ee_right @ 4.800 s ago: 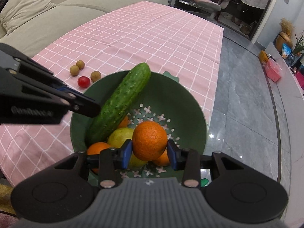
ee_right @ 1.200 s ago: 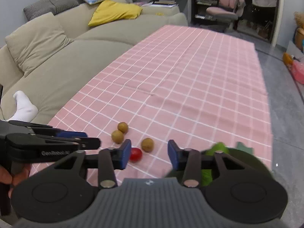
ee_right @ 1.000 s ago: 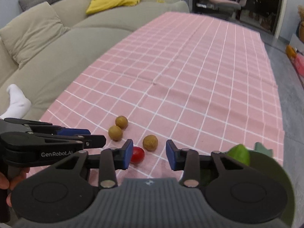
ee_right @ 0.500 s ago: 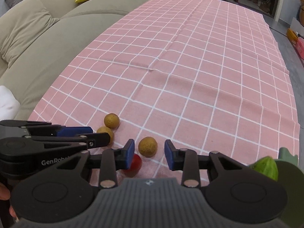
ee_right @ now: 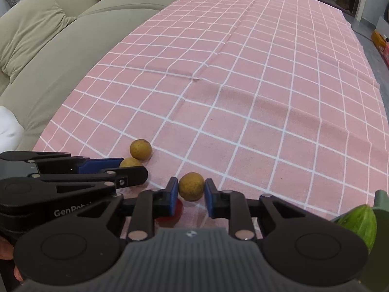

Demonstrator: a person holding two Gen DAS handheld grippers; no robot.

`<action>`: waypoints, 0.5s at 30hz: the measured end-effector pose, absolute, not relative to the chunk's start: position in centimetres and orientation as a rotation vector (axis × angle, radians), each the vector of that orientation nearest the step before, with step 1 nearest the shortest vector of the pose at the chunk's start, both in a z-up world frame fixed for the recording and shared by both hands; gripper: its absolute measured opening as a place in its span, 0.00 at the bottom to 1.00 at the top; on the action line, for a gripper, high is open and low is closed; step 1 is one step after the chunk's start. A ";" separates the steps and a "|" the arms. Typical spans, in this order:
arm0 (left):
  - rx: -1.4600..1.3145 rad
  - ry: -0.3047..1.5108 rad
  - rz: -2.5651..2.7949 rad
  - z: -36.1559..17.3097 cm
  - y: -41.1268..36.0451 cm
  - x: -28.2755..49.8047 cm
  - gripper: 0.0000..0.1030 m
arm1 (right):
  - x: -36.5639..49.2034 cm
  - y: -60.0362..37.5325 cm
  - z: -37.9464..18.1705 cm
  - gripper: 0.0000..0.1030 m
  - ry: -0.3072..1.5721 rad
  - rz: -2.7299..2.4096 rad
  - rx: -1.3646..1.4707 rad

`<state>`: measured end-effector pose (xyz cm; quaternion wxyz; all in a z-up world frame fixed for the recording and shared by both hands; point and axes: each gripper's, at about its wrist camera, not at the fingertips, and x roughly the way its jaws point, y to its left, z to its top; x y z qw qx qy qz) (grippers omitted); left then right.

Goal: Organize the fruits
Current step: 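Grasp a brown longan with the left gripper while the right gripper grasps another longan, then carry both longans into the colander and open both grippers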

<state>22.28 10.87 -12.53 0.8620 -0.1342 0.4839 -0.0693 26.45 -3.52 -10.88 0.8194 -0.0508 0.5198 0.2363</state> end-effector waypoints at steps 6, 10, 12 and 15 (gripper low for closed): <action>-0.290 0.989 -0.132 -11.2 10.9 21.2 0.29 | 25.8 -3.7 -9.8 0.18 1.080 0.504 -0.106; -0.322 0.959 -0.122 -9.3 10.9 19.7 0.29 | 24.1 -4.6 -7.3 0.18 1.024 0.506 -0.100; -0.321 0.942 -0.133 -8.2 10.4 19.1 0.29 | 23.1 -5.4 -6.0 0.18 0.996 0.505 -0.090; -0.302 0.914 -0.159 -6.3 9.1 18.3 0.30 | 21.2 -7.2 -4.1 0.18 0.959 0.497 -0.074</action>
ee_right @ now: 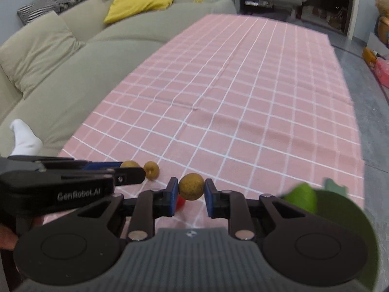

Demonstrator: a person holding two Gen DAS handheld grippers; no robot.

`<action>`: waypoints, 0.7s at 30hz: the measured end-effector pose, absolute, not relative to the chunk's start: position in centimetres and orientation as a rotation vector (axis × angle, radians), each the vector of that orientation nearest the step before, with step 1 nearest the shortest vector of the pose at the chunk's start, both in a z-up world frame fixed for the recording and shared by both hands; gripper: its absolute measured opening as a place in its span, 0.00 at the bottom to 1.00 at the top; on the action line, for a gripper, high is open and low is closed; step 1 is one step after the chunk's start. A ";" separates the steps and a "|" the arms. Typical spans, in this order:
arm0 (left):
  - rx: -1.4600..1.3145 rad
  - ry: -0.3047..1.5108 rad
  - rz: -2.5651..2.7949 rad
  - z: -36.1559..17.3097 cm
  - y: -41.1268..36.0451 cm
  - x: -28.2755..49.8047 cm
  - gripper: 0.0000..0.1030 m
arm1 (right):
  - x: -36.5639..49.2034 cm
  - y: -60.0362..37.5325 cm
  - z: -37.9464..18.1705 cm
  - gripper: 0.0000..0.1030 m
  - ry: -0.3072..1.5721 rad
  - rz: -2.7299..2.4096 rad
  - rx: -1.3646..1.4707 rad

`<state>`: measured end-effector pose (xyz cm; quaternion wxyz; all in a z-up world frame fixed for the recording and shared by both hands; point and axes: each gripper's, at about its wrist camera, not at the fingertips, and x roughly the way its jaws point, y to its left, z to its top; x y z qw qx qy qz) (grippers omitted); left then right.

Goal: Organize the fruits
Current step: 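Carry both longans into the colander and open both grippers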

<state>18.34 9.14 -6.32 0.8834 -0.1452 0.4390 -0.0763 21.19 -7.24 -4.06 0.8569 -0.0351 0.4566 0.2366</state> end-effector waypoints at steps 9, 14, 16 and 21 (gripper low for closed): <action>-0.197 0.871 -0.333 -2.5 1.8 16.0 0.30 | 15.7 -14.8 -0.7 0.18 0.907 0.390 -0.059; -0.110 0.901 -0.435 -2.6 -2.9 15.7 0.30 | 13.7 -18.8 -0.8 0.18 0.914 0.322 -0.075; -0.077 0.914 -0.464 -2.9 -4.6 15.5 0.30 | 13.4 -20.0 -1.3 0.18 0.924 0.301 -0.078; -0.024 0.956 -0.512 -4.1 -7.6 15.6 0.30 | 13.0 -21.8 -2.9 0.18 0.953 0.264 -0.100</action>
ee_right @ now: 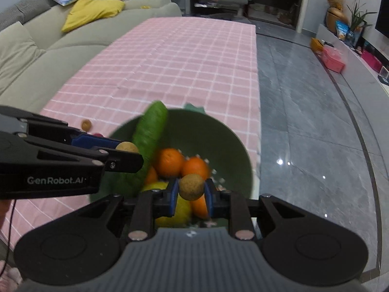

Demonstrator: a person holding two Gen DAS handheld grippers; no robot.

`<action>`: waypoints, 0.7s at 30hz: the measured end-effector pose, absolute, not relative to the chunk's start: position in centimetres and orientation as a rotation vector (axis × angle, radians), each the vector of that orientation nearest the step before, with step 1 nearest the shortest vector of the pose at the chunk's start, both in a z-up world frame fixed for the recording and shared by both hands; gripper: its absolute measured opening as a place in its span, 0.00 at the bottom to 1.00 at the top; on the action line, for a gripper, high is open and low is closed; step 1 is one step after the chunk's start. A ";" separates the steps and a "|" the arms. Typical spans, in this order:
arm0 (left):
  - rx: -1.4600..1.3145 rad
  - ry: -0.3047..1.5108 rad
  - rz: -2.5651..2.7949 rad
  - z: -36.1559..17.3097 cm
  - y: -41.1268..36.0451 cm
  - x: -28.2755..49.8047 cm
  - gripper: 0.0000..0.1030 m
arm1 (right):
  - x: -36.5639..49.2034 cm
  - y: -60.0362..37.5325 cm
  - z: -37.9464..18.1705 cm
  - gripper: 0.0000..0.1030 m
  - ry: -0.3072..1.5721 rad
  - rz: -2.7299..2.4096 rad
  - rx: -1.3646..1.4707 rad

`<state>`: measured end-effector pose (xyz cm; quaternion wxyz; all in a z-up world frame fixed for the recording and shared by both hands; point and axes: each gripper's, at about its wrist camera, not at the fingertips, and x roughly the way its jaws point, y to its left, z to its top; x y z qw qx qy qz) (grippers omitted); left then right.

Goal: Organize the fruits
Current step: 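Carry both longans into the colander and open both grippers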

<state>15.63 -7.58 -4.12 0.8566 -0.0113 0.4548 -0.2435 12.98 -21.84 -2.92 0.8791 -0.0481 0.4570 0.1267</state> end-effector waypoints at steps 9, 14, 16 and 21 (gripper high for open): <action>0.005 1.005 -0.521 -6.2 -8.7 17.0 0.29 | 14.3 -22.0 -5.1 0.18 0.976 0.265 -0.116; 0.003 1.008 -0.545 -6.6 -9.0 17.0 0.29 | 14.9 -21.9 -6.1 0.18 0.994 0.271 -0.116; -0.010 1.020 -0.549 -6.9 -9.0 17.1 0.29 | 15.1 -21.8 -6.4 0.18 1.000 0.273 -0.123; -0.026 1.025 -0.554 -7.2 -8.8 17.2 0.30 | 15.2 -21.8 -6.9 0.19 1.012 0.274 -0.131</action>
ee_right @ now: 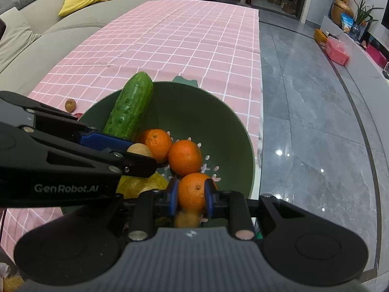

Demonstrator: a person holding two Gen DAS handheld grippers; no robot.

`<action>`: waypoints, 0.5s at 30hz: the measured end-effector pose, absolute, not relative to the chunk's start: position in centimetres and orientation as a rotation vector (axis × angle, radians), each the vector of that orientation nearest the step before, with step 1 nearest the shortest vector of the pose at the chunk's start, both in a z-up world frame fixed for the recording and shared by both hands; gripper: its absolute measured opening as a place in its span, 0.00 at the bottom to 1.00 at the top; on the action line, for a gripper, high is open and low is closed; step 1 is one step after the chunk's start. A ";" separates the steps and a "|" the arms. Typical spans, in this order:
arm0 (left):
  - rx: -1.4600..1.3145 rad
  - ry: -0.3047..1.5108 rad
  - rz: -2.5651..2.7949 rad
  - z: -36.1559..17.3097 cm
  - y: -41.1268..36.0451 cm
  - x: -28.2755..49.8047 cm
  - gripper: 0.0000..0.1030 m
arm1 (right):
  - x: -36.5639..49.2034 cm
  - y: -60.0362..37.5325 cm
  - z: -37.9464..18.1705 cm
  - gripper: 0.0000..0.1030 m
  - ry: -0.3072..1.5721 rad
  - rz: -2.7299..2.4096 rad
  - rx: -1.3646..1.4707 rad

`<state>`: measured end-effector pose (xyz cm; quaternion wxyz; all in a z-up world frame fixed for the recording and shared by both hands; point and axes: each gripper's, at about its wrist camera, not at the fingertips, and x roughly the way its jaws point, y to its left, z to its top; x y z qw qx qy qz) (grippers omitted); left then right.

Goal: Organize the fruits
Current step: 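Carry both longans into the colander and open both grippers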

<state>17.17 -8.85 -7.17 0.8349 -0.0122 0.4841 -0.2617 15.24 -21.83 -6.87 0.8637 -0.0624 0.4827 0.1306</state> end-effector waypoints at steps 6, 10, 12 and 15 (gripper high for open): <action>-0.028 1.026 -0.564 -6.7 -8.8 17.1 0.30 | 15.2 -21.7 -6.7 0.19 1.011 0.278 -0.143; -0.043 1.017 -0.564 -6.2 -8.5 17.0 0.40 | 14.9 -21.7 -6.2 0.22 1.005 0.280 -0.151; -0.058 1.010 -0.559 -5.7 -8.2 16.8 0.47 | 14.7 -21.7 -5.7 0.31 0.997 0.276 -0.162; -0.073 0.987 -0.554 -4.8 -7.8 16.5 0.48 | 14.4 -21.6 -4.9 0.35 0.978 0.263 -0.181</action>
